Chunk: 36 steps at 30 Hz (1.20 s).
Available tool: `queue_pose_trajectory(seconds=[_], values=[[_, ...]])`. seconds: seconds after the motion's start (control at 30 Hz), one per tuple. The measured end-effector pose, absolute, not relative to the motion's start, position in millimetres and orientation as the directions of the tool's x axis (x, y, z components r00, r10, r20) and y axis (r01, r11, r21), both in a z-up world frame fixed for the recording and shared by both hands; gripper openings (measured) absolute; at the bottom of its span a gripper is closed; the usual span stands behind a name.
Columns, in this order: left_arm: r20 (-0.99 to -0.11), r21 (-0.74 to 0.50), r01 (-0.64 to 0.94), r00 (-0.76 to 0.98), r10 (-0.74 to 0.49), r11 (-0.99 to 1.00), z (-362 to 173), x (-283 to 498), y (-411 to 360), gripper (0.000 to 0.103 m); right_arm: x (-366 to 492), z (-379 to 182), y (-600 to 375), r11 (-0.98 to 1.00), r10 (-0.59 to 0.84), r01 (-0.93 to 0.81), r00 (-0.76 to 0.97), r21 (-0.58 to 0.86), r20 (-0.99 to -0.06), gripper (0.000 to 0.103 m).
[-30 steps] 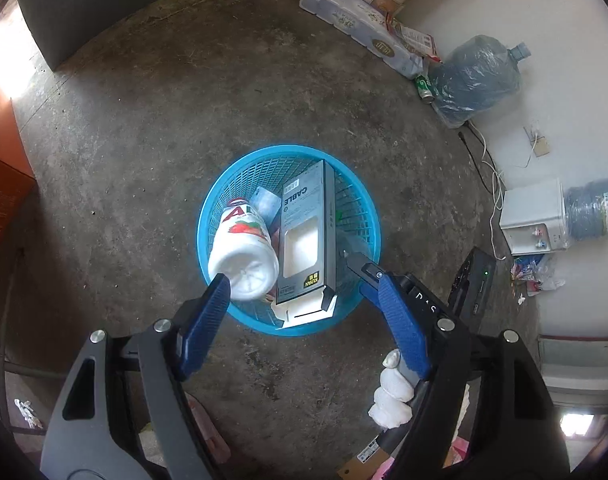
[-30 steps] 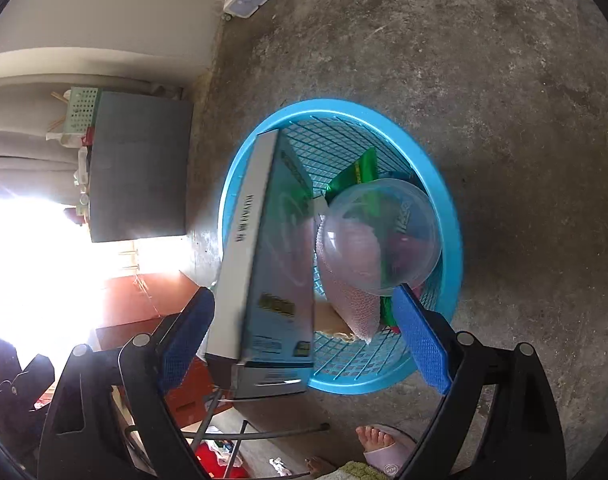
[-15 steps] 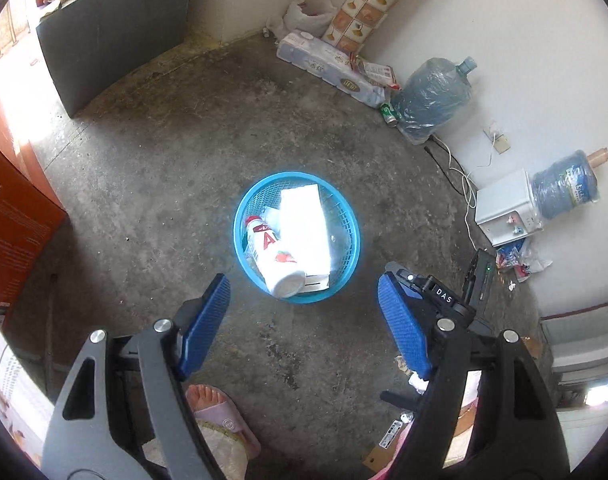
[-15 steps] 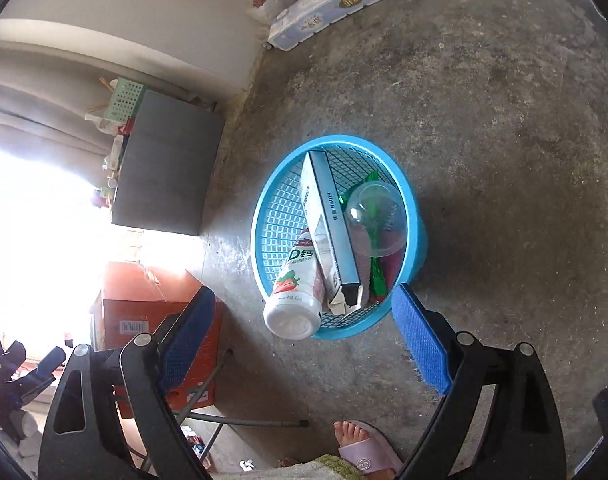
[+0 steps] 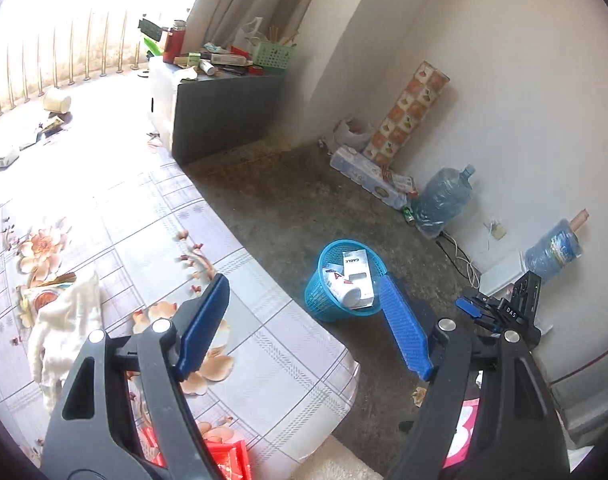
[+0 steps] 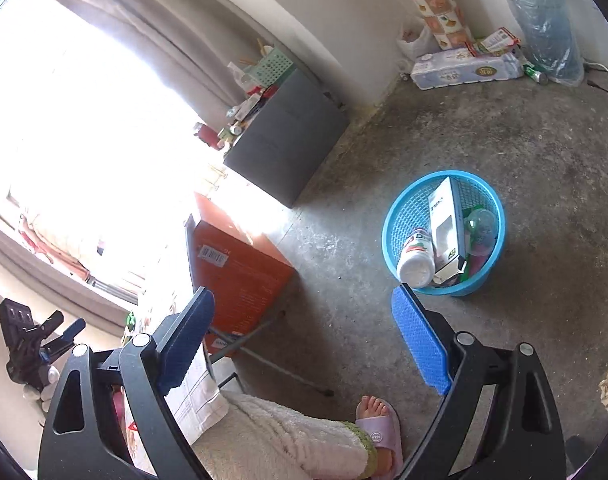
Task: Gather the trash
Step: 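Move both open grippers back to the table, then grasp the red snack packet with the right gripper while the left gripper grasps the clear plastic bag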
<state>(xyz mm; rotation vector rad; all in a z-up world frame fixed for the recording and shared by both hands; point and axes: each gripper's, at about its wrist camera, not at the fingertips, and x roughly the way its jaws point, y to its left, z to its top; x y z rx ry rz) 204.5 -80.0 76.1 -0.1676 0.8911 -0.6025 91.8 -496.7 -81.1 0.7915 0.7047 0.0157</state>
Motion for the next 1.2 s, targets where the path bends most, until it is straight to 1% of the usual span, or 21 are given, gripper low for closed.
queue_pose_trajectory(seconds=[0.17, 0.27, 0.4, 0.57, 0.77, 0.93, 1.1, 1.2], values=[[-0.65, -0.382, 0.32, 0.574, -0.498, 0.867, 77.2, 168.1, -3.6, 0.073, 103.3, -48.5, -423.9, 0.772, 0.388, 0.059, 0.745, 0.633, -0.543, 0.09], [-0.637, -0.383, 0.263, 0.62, -0.459, 0.886, 69.4, 144.6, 33.6, 0.073, 111.8, -32.7, -367.6, 0.805, 0.455, -0.065, 0.704, 0.589, -0.545, 0.091], [-0.642, -0.386, 0.194, 0.646, -0.413, 0.902, 52.0, 117.7, 73.3, 0.073, 122.7, -19.4, -287.7, 0.831, 0.523, -0.229, 0.63, 0.506, -0.574, 0.092], [-0.655, -0.411, 0.098, 0.66, -0.368, 0.906, 22.4, 88.3, 115.3, 0.073, 132.6, -26.6, -203.6, 0.801, 0.598, -0.382, 0.501, 0.46, -0.626, 0.092], [-0.662, -0.39, 0.055, 0.678, -0.321, 0.919, -5.9, 57.8, 138.2, 0.073, 132.0, -47.6, -120.5, 0.796, 0.572, -0.476, 0.389, 0.374, -0.722, 0.092], [-0.686, -0.421, 0.022, 0.646, -0.334, 0.907, -30.7, 54.1, 150.9, 0.073, 130.2, -51.9, -79.3, 0.801, 0.515, -0.536, 0.392, 0.265, -0.762, 0.092], [-0.706, -0.345, 0.069, 0.638, -0.307, 0.936, -42.2, 54.8, 138.8, 0.073, 132.6, -60.2, -61.3, 0.829, 0.426, -0.537, 0.425, 0.156, -0.799, 0.092], [-0.74, -0.306, 0.053, 0.615, -0.273, 0.95, -51.4, 62.0, 132.7, 0.072, 139.0, -71.9, -56.3, 0.85, 0.383, -0.51, 0.425, 0.132, -0.82, 0.092]])
